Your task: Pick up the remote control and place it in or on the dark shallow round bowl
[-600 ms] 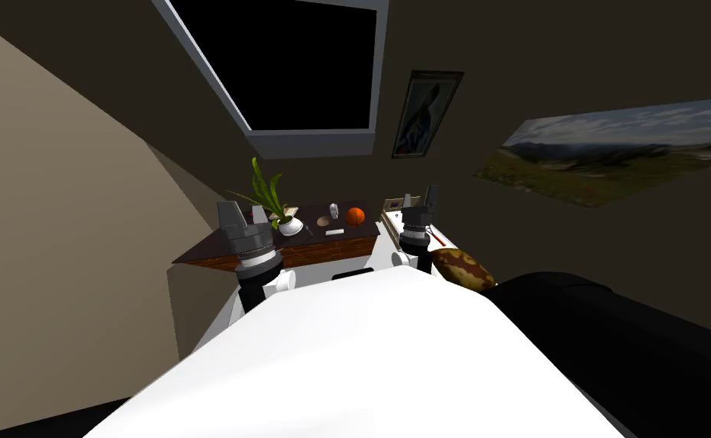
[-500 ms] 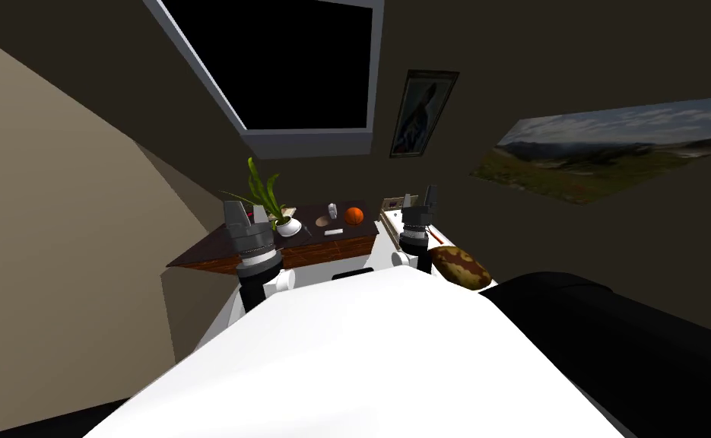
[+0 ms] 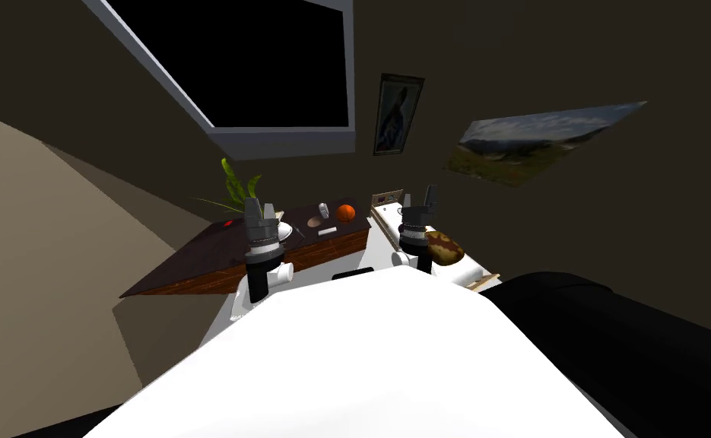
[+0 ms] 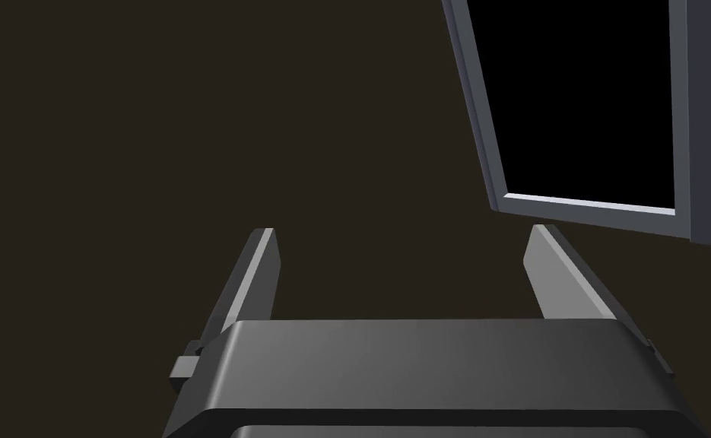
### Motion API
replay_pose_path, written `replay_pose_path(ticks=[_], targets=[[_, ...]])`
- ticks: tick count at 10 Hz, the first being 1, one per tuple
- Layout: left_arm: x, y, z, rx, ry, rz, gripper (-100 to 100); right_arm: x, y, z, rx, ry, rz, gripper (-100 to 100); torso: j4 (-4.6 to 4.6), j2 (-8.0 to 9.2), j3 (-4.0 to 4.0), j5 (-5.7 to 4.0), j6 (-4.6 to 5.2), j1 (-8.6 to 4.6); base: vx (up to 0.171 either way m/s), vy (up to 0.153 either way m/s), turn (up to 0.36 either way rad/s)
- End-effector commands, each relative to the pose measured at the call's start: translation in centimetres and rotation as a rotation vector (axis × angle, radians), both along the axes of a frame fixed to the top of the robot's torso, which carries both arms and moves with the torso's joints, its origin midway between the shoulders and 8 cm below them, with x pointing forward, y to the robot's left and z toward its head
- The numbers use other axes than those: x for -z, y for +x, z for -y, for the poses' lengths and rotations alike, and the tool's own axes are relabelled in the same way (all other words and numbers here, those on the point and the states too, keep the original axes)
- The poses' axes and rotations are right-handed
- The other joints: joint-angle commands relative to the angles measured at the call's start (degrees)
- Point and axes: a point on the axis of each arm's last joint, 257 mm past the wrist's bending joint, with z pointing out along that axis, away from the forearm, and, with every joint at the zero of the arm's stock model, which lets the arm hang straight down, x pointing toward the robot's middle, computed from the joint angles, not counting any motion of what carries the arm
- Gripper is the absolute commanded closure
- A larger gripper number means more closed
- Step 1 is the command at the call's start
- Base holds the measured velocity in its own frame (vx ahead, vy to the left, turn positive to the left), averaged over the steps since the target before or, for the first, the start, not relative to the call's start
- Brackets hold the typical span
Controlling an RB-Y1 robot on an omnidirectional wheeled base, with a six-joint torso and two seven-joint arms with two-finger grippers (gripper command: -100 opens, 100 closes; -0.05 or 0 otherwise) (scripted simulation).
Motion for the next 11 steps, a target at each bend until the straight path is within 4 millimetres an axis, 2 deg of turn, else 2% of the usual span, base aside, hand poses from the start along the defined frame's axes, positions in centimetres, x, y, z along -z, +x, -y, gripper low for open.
replay_pose_path(ticks=[1,3,4,5,6,7,8,11], targets=[[1.0,1.9,-0.6,0.002,-0.004,-0.041,-100,0.0,0.0,0.0,0.0,0.0,0.0,0,0.0,0.0,0.0,0.0,0.0,0.0,-0.142,0.062,-0.368],[2.3,4.5,-2.0,-0.01,-0.015,-0.097,-100,0.0,0.0,0.0,0.0,0.0,0.0,0,0.0,-0.03,-0.01,0.01,-0.01,0.04,-0.117,0.06,-0.376],[2.4,4.9,-2.1,-0.009,-0.018,-0.102,-100,0.0,0.0,0.0,0.0,0.0,0.0,0,-0.01,-0.06,-0.03,0.01,-0.01,0.07,-0.088,0.036,-0.102],[2.7,6.3,-2.9,-0.018,-0.028,-0.127,-100,0.0,0.0,0.0,0.0,0.0,0.0,0,-0.03,-0.16,-0.08,0.01,-0.07,0.01,-0.08,0.018,-0.202],[3.3,6.5,-3.1,-0.02,-0.03,-0.138,-100,0.0,0.0,0.0,0.0,0.0,0.0,0,-0.04,-0.21,-0.11,-0.01,-0.03,-0.05,-0.064,0.018,-0.16],[3.6,8.0,-4.1,-0.032,-0.044,-0.165,-100,0.0,0.0,0.0,0.0,0.0,0.0,0,-0.05,-0.27,-0.14,-0.01,-0.06,-0.07,-0.051,0.017,-0.297],[4.2,8.2,-4.2,-0.035,-0.046,-0.178,-100,0.0,0.0,0.0,0.0,0.0,0.0,0,-0.06,-0.32,-0.17,-0.02,-0.02,-0.07,-0.048,0.022,-0.141],[5.7,11.4,-6.9,-0.07,-0.089,-0.254,-100,0.0,0.0,0.0,0.0,0.0,0.0,0,-0.07,-0.34,-0.19,0.0,-0.09,0.0,-0.058,0.025,-0.241]])
